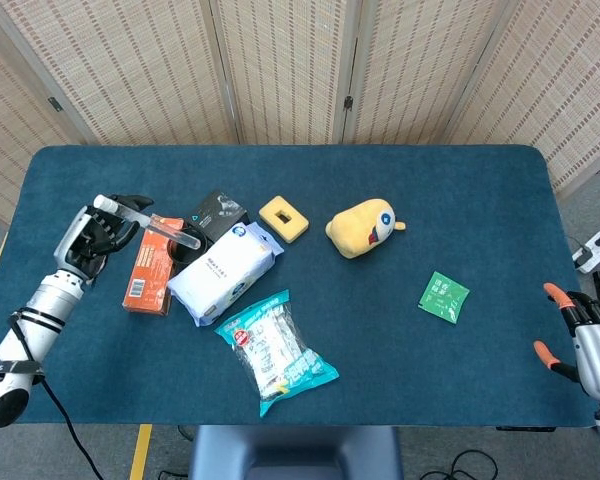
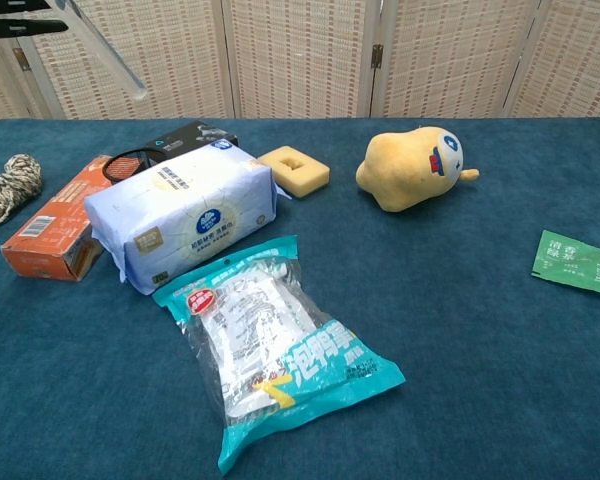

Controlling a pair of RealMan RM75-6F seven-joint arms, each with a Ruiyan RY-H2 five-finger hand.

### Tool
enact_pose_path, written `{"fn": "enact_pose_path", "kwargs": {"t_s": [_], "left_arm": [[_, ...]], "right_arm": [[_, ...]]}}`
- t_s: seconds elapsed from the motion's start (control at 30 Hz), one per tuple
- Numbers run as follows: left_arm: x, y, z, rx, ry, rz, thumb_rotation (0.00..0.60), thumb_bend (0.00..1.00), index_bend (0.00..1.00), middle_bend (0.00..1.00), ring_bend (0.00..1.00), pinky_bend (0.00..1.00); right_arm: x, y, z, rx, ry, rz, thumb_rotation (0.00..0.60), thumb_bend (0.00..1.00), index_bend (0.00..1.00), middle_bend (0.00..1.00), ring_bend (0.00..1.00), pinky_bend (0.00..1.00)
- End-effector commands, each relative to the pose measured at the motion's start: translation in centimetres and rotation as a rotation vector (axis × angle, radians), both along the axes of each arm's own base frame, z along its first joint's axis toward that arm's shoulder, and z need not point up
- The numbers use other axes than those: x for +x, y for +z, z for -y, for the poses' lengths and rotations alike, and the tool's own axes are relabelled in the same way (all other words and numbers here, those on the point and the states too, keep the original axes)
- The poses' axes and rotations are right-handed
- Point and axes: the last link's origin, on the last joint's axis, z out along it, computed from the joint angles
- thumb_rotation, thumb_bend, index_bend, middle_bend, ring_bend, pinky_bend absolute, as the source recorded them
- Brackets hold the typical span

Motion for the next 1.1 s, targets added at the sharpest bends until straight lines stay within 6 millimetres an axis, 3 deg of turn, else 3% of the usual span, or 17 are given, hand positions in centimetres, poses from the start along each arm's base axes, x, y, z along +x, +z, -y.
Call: {"fn": "enact_pose_path", "kwargs": {"t_s": [0.03,0.3,0.47,0.57,0.9,1.0,1.1], "left_arm": [[-1.2,-1.1,-0.8,0.180,-0.205,-0.713,0.600,0.48,0.61,0.37,0.23,0.14],[-2.0,-1.6,-0.9,0.352,-0.226,-1.246,0.600,0.48,0.62,0.36,0.22,0.14],[-1.6,-2.1,-0.6,0.373,-0.165,-1.333,0.600,0.48,0.63,0.36,0.22,0.13],[-1.1,-2.1,-0.5,0.331,-0.135,-1.243,0.600,0.48,0.63,0.36,0.22,0.14],[1.1,-0.8,-1.2,0.116,-0.005,-0.461,0.600,0.47,0.63,0.37,0.24,0.14],[0.9,-0.5,-1.8,0.058,0.050,-0.257,0.600,0.47,0.63,0.37,0.24,0.14],[0.2,-0.5,-2.4,0.030,0.075,-0.180,0.600,0.47,0.63,0.37,0.24,0.14]], "right_arm": [[0.0,0.0,0.0,0.001,-0.001,0.001,0.600,0.18,0.15,0.27,0.17,0.23],[-0.1,0.0,-0.1,0.000,-0.007,0.003,0.600,0.18,0.15,0.27,0.17,0.23],[-0.2,-0.1,-0.1,0.002,-0.010,0.007,0.600,0.18,0.15,0.27,0.17,0.23],[-0.3,-0.1,-0.1,0.002,-0.010,0.009,0.600,0.18,0.15,0.27,0.17,0.23],[-0.5,-0.1,-0.1,0.002,-0.015,0.014,0.600,0.18,0.15,0.27,0.17,0.23],[-0.6,-0.1,-0.1,0.002,-0.018,0.014,0.600,0.18,0.15,0.27,0.17,0.23],[-0.6,-0.1,-0.1,0.002,-0.018,0.014,0.600,0.18,0.15,0.27,0.17,0.23]]}}
